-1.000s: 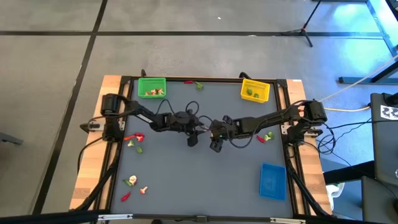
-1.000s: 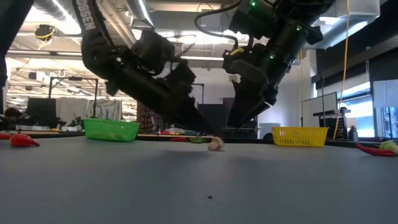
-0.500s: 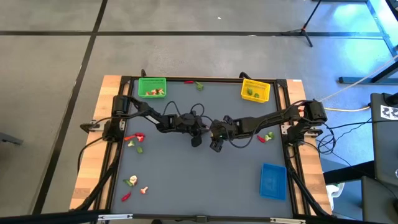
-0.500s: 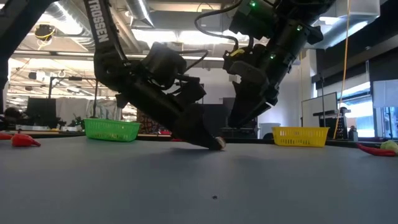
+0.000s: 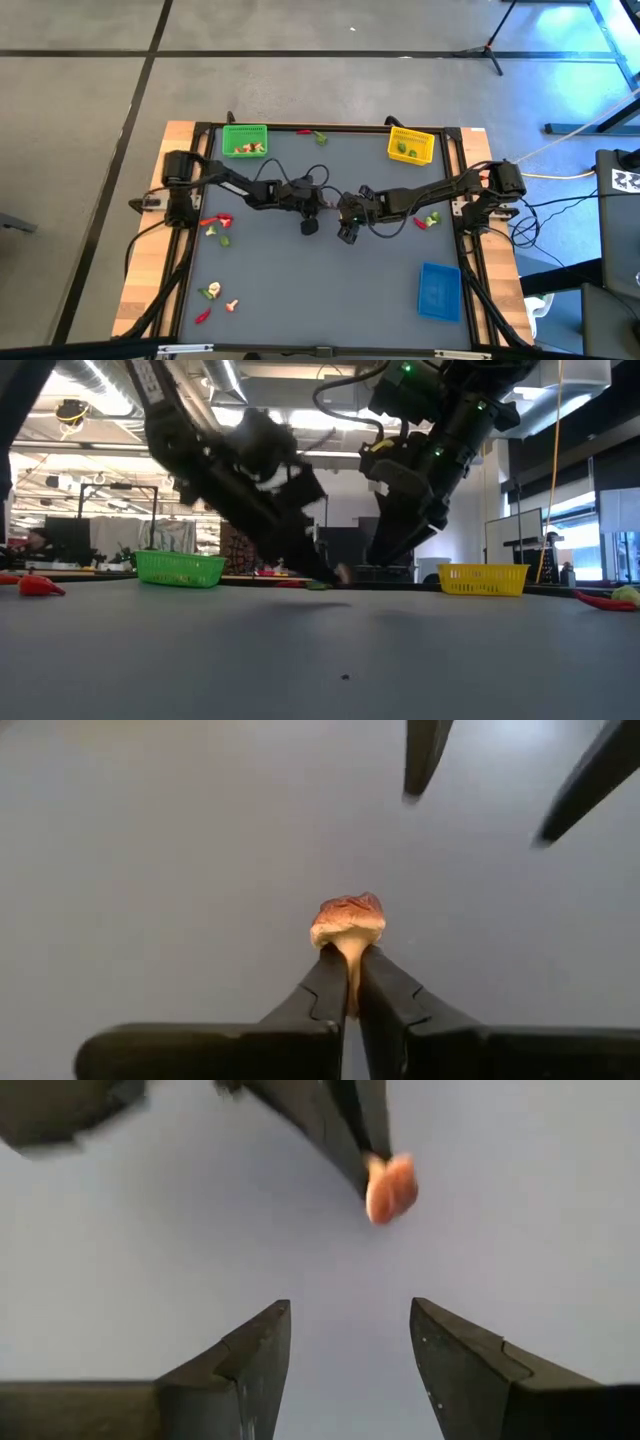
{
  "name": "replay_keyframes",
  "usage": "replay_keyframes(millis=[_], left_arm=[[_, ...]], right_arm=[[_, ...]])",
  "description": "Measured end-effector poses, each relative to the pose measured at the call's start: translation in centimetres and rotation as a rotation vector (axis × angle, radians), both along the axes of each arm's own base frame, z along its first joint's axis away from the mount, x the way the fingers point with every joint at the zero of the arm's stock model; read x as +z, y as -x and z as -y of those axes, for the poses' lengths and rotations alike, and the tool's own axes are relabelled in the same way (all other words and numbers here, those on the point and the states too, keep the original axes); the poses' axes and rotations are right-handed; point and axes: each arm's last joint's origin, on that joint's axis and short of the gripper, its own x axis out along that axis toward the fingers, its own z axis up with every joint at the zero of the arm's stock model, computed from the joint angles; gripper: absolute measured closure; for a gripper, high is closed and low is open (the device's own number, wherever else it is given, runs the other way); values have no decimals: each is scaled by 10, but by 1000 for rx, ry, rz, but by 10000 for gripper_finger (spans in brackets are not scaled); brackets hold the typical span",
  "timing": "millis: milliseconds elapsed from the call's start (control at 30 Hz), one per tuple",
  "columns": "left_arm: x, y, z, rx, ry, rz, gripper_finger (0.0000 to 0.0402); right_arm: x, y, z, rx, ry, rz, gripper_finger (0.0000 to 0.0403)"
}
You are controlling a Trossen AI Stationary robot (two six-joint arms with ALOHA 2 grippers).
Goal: Sort produce into baskets
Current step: Put the brown mushroom into the green bin
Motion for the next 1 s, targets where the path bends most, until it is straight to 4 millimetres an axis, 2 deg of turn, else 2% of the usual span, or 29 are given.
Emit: replay_keyframes(millis=[233, 500, 767, 1000], left_arm=[[53, 21, -4, 16, -14, -18, 381], [105, 63, -20, 131, -32, -56, 383], [129, 110, -57, 385, -39, -128, 376], [130, 144, -94, 636, -9, -189, 375]], right_arm=[[0, 0, 1, 13, 39, -1, 198], [1, -1, 4, 60, 184, -10, 198], [9, -11, 10, 97, 315, 79, 198], [15, -18, 25, 124, 319, 160, 198]])
